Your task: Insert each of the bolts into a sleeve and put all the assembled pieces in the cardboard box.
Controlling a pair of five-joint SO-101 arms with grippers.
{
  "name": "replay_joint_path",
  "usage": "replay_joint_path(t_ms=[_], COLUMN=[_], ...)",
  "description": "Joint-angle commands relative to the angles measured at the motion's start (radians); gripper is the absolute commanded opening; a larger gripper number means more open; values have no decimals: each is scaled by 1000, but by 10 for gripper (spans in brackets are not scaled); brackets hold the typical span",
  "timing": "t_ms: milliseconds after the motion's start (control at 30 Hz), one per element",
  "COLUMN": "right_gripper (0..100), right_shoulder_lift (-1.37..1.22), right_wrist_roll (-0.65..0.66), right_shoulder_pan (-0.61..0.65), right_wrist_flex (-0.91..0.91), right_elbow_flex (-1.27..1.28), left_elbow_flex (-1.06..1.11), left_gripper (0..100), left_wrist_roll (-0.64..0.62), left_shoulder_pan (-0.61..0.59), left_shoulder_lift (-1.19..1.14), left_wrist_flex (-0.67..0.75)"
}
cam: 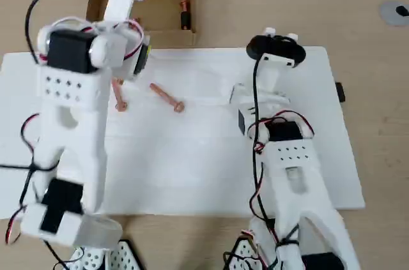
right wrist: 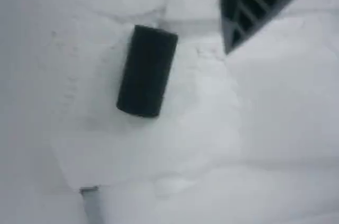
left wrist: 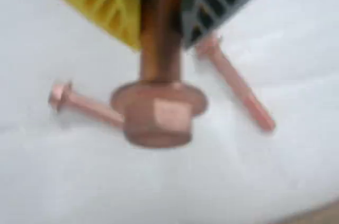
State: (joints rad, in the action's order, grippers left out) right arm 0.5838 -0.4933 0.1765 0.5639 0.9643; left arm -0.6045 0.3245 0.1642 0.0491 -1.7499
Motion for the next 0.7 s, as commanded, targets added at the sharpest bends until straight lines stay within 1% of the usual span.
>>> replay_joint_path(t_ms=[0,100,233,500,667], right_gripper=[364,364,364,364,364], right_shoulder_lift=[-54,-137,-269,-533,-622], right_wrist_roll=[-81,-135,-164,-186,-181], right_shoulder_pan=[18,18,18,16,15], right_wrist_flex=[-29,-31,-29,-26,-25], right_elbow_flex=[-22,-65,-142,-298,-366], left_elbow_flex=[117,213,298,387,416], left_gripper=[7,11,11,11,11], left_wrist_roll=[-2,-2,-2,-2,0], left_shoulder_pan=[2,2,2,2,2], left_shoulder_lift=[131,197,272,366,383], left_wrist_flex=[-2,-2,-2,-2,-2])
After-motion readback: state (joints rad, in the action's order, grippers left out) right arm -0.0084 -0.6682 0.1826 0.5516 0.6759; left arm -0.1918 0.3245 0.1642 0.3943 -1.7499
